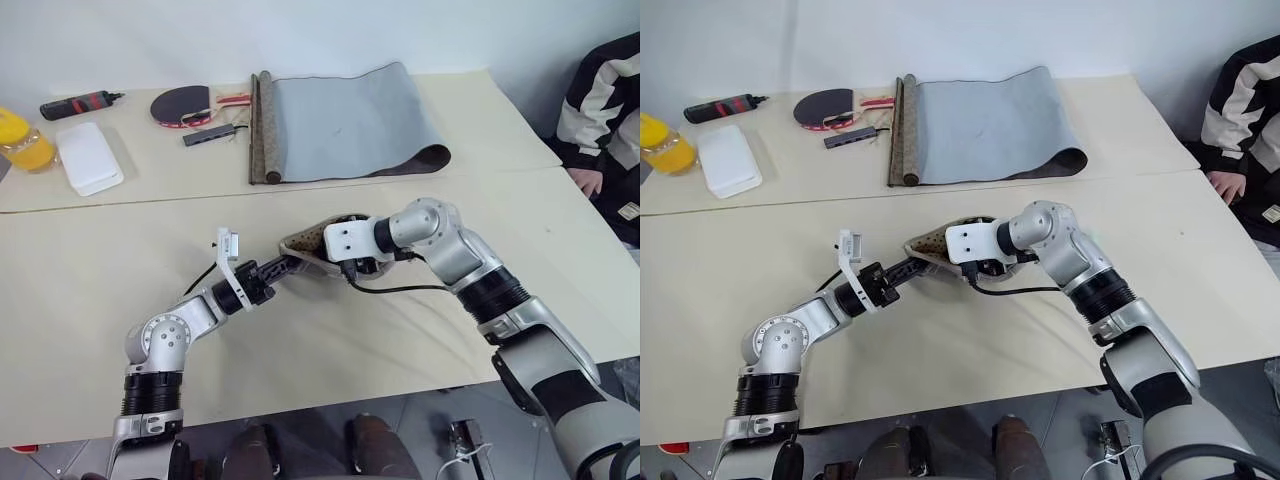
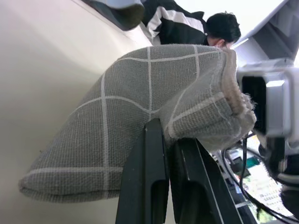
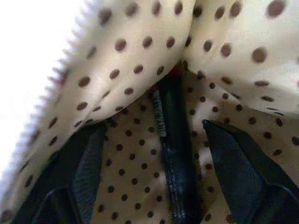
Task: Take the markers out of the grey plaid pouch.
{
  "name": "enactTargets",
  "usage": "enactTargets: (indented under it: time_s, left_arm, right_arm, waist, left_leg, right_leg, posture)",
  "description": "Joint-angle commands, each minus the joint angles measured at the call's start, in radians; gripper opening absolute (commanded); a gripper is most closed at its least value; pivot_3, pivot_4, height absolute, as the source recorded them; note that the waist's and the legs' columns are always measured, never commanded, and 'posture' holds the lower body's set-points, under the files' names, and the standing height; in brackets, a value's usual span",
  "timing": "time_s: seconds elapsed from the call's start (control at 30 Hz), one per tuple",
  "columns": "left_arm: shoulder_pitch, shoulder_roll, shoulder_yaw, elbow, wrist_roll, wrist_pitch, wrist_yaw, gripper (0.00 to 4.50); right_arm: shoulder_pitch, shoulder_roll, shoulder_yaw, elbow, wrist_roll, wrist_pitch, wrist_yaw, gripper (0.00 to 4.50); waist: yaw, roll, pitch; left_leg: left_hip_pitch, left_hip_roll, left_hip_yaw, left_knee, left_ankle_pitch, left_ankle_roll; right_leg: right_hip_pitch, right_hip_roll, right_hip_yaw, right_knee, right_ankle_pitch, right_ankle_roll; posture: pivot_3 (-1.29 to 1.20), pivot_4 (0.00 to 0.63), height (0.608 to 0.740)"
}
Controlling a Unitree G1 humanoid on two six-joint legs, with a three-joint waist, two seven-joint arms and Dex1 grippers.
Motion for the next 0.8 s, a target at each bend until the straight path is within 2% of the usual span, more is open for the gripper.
enactTargets:
  time_s: [0.03,0.27,0.37,0.53,0.6,0.8]
  left_arm:
    - [-0.014,-0.005,-0.005,0.013,0.032,-0.039,-0.009,0.0]
    - [-0.007,-0.027,-0.008,-0.017,0.028,-0.028,-0.009,0.0]
    - [-0.005,-0.039,-0.001,-0.03,0.022,-0.026,0.001,0.0]
    - [-0.001,-0.05,0.01,-0.047,0.006,-0.013,0.012,0.0]
    - [0.002,-0.038,-0.003,-0.053,0.026,-0.017,0.005,0.0]
    - [0.011,-0.026,-0.033,-0.067,0.059,-0.04,-0.013,0.0]
  right_arm:
    - [0.002,0.009,0.018,0.077,-0.037,-0.034,-0.026,3.44]
    - [0.023,0.014,0.05,0.106,-0.04,-0.046,0.054,3.44]
    - [0.017,0.021,0.043,0.107,-0.045,-0.045,0.052,2.82]
    - [0.029,0.008,0.042,0.088,-0.047,-0.041,0.076,1.11]
    - [0.03,0.005,0.037,0.086,-0.054,-0.049,0.064,0.58]
    - [0.033,-0.002,0.027,0.078,-0.057,-0.054,0.048,0.58]
  waist:
    - [-0.001,0.0,0.0]
    - [-0.004,-0.001,0.0]
    - [-0.003,-0.001,-0.001]
    - [-0.003,-0.001,-0.001]
    - [-0.002,-0.001,-0.001]
    - [-0.002,-0.001,-0.001]
  left_leg:
    - [0.0,0.0,0.0,0.001,0.0,0.0]
    - [0.005,0.0,-0.001,0.002,0.0,0.0]
    - [0.007,0.0,-0.002,0.0,0.0,-0.001]
    - [0.008,0.0,-0.002,0.001,0.0,-0.001]
    - [0.009,0.0,-0.002,0.001,0.0,-0.001]
    - [0.01,0.0,-0.003,0.0,0.0,-0.001]
  right_leg:
    - [0.0,0.0,0.0,0.001,0.0,0.0]
    - [0.008,0.0,-0.002,0.0,0.0,0.0]
    - [0.012,0.0,-0.003,-0.003,0.0,0.0]
    - [0.012,0.0,-0.003,-0.003,0.0,0.0]
    - [0.013,0.0,-0.003,-0.003,0.0,0.0]
    - [0.013,0.0,-0.002,-0.003,0.0,0.0]
  posture:
    - [0.0,0.15,0.74]
    - [0.0,0.15,0.74]
    - [0.0,0.15,0.74]
    - [0.0,0.15,0.74]
    - [0.0,0.15,0.74]
    - [0.0,0.15,0.74]
